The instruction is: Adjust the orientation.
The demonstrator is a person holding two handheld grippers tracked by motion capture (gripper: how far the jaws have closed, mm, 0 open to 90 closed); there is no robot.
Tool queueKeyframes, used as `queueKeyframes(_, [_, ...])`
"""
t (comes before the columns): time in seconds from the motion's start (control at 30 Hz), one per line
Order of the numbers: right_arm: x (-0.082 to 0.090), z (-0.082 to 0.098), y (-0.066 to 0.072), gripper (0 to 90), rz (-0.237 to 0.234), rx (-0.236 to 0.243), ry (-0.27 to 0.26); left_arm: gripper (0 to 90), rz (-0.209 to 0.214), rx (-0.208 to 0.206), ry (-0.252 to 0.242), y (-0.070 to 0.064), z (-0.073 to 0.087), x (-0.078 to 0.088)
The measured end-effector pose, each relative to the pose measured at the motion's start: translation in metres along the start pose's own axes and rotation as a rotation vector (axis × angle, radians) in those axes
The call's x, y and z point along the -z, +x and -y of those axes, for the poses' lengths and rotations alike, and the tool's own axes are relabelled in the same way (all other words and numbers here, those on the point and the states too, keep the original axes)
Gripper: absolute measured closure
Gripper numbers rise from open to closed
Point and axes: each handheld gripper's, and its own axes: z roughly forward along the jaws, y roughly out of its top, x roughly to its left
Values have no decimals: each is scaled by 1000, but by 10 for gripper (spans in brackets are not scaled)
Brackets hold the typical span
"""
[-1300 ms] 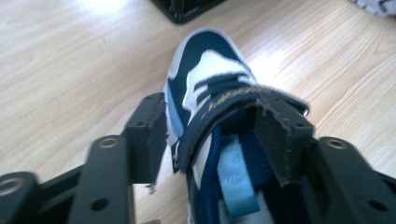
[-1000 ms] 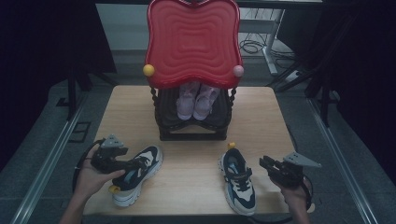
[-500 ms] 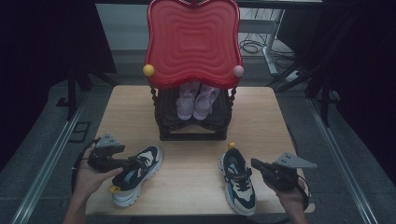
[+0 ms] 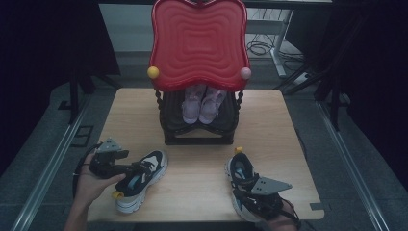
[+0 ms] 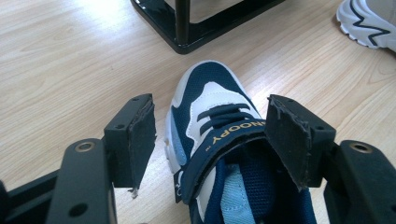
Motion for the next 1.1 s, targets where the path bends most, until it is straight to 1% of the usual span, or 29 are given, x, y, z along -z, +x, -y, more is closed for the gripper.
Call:
queueKeyframes(0.13, [-7,6,3,891,9,-4,32,337,11,3,0,-1,0,1])
queueKeyframes(0.2, [-10,9,4,891,5,-7,47,336,12,7,-4,-1,-1,1])
queueKeyframes(0.43, [-21,14,14,892,1,18,127,339,11,10,-12,-1,0,2])
queueKeyframes(0.47, [-22,15,15,892,6,25,143,340,9,13,-14,-1,0,3])
queueKeyframes(0.57, [-24,19,15,892,17,24,183,342,6,17,-21,-1,0,4])
queueKeyframes(0.6, [-24,21,15,892,25,23,195,343,6,14,-22,-1,0,4])
queueKeyframes(0.67, [-24,25,13,893,47,19,215,343,5,20,-25,-1,0,5])
queueKeyframes(0.77, [-20,30,9,894,42,-6,209,343,4,24,-26,0,0,5])
queueKeyframes(0.97, [-10,36,3,894,71,-25,215,343,12,29,-25,0,0,4])
queueKeyframes(1.1, [2,41,-8,894,102,-49,213,343,14,31,-26,1,0,4])
